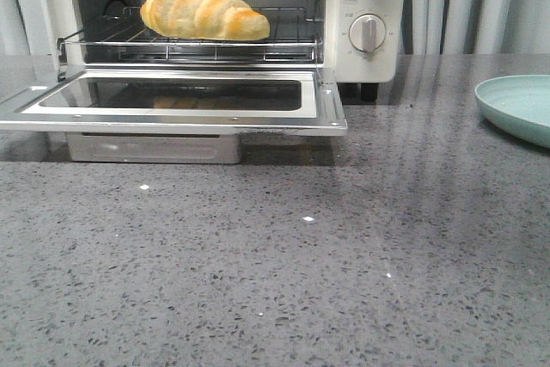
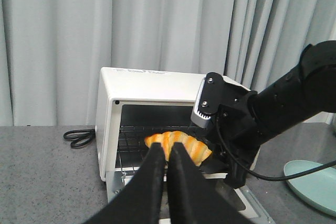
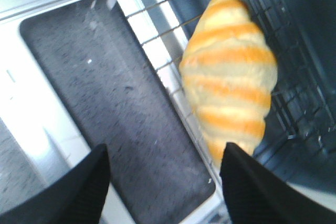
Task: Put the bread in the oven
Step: 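Withdraw the right gripper out of the oven toward the plate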
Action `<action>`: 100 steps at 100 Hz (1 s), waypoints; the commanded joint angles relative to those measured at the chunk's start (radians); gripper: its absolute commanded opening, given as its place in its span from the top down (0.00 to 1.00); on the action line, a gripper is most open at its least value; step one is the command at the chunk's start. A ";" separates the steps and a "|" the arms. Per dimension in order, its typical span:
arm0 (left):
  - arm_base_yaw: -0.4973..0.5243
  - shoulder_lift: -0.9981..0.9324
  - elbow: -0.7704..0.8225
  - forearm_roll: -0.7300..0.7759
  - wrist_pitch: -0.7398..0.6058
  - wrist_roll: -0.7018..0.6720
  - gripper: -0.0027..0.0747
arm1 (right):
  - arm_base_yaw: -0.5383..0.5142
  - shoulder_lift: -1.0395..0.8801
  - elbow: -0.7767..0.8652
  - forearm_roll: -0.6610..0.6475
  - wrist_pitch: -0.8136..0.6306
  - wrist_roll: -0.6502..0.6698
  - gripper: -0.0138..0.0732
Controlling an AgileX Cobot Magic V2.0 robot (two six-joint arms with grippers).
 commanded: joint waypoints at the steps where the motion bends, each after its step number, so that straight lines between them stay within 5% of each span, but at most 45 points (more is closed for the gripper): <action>1: 0.001 -0.021 -0.029 0.007 -0.072 -0.003 0.99 | 0.002 -0.096 -0.034 -0.007 0.052 0.007 0.37; 23: 0.055 -0.164 -0.029 0.083 -0.045 -0.041 0.99 | 0.002 -0.191 -0.034 0.004 0.095 0.008 0.42; 41: 0.209 -0.194 -0.023 0.098 0.056 -0.041 0.99 | 0.002 -0.259 -0.034 0.024 0.095 0.025 0.52; 64: 0.385 -0.213 0.079 0.031 0.016 -0.021 0.99 | 0.002 -0.308 -0.019 0.024 0.095 0.050 0.63; 84: 0.401 -0.213 0.224 -0.101 -0.067 0.058 0.99 | 0.000 -0.376 0.110 0.024 0.095 0.053 0.83; 100: 0.401 -0.213 0.323 -0.133 -0.081 0.043 0.99 | -0.014 -0.434 0.229 0.019 0.095 0.085 0.90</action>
